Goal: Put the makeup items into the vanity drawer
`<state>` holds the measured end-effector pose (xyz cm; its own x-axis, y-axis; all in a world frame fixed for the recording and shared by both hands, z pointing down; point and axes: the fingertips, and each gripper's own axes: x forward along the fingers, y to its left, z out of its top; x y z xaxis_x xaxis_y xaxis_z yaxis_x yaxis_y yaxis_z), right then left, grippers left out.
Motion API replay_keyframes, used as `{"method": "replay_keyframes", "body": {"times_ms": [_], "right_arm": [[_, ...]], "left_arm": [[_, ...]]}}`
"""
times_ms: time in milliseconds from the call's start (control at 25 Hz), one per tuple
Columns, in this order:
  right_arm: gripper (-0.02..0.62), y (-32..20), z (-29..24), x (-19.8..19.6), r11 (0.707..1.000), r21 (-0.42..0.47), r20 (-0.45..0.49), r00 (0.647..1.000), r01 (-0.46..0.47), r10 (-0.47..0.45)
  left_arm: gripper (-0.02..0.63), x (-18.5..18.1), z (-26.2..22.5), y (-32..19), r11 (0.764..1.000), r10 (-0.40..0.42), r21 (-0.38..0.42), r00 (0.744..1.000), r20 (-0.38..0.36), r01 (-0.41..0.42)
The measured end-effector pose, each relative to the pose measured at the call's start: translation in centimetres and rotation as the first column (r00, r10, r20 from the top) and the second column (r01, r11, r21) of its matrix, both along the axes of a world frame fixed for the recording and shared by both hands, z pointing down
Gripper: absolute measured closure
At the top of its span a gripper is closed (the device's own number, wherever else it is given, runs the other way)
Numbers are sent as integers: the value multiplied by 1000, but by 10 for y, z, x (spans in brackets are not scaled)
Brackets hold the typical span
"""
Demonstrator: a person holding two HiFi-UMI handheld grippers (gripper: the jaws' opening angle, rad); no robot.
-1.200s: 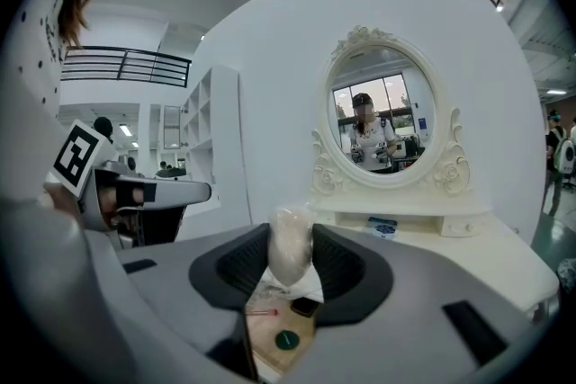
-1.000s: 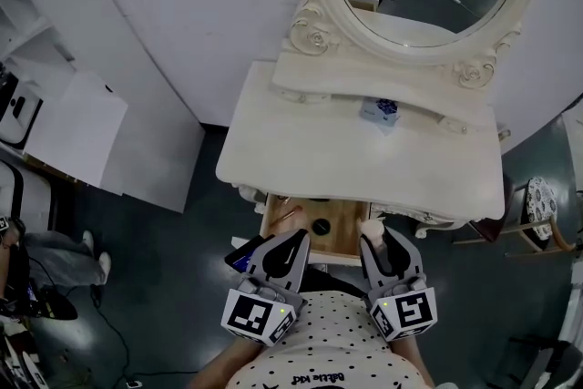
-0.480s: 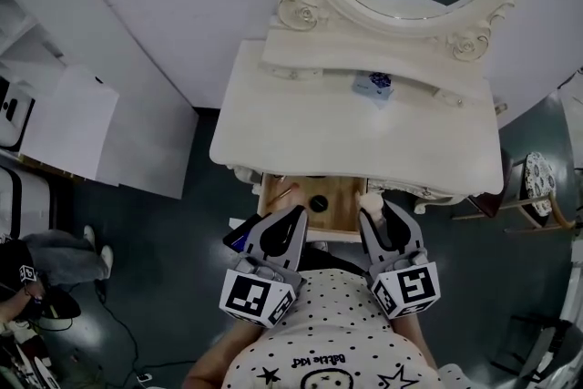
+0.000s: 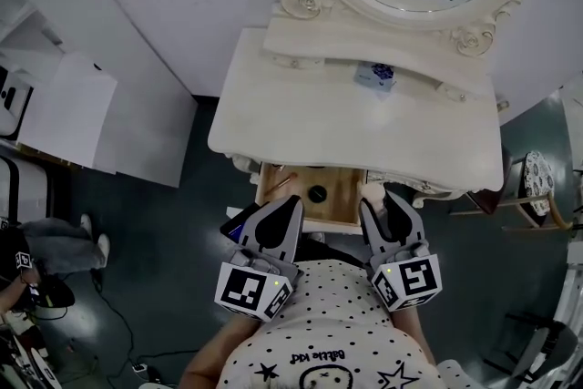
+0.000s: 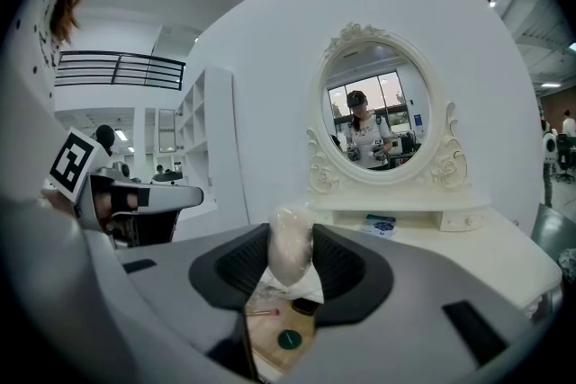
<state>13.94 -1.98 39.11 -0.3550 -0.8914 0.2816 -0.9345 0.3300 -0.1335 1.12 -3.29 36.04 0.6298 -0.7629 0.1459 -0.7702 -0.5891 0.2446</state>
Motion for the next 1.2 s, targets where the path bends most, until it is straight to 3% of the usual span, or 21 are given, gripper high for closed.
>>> {"method": "replay_keyframes", "body": {"times_ms": [640,880,1200], "right_arm": [[443,0,3,-9,1000,-13,-4,1000,2,-2],[443,-1,2,-15,998,-34,-15,998,-59,59],[443,1,5,-32,989,-90,-55,992,-117,112]], "left_arm": [[597,-13,3,1,1000,-14,-8,1000,-10,14],[597,-24,1,-1,999,36,-3,999,2,-36],[597,-47,-2,-9,994,90,-50,995,-52,-93]]}}
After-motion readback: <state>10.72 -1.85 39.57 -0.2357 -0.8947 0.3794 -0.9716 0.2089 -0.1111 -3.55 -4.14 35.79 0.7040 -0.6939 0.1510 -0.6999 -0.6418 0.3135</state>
